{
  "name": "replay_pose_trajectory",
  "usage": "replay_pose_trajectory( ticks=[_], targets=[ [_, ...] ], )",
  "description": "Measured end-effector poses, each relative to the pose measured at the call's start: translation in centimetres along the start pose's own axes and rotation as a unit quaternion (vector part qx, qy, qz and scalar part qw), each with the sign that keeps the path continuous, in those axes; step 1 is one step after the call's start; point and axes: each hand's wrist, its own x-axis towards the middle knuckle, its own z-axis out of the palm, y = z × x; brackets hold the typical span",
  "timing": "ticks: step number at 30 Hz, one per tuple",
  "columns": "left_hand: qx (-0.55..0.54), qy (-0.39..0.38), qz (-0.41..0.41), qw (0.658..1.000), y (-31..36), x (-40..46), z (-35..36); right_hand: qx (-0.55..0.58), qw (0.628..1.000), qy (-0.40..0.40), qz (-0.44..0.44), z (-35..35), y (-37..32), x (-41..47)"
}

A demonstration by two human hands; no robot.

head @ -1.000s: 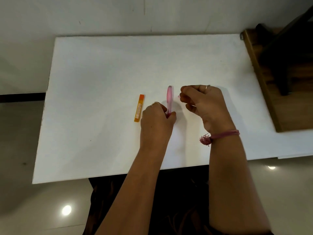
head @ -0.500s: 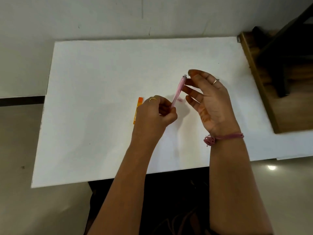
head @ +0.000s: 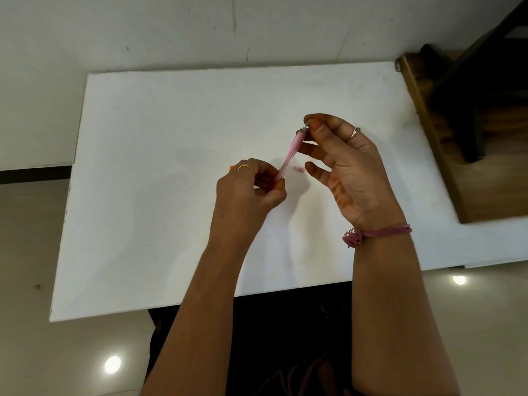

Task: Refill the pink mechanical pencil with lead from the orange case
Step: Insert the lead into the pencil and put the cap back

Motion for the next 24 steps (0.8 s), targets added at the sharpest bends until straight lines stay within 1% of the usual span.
replay_pose_trajectory(
  ticks=[6,14,24],
  targets=[
    [0.001,-0.002,0.002,1.0,-0.18,0.03,0.0,-0.026,1.0,-0.007,-0.012,-0.05,-0.19,-0.16],
    [0.004,-0.007,0.001,1.0,-0.33,0.07,-0.43,-0.095,0.995,-0.018,-0.039,0.07,-0.49,-0.16],
    [0.004,-0.008,0.004,1.0,-0.29,-0.01,-0.62,-0.089,0.995,-0.022,-0.044,-0.01,-0.45,-0.18]
  ],
)
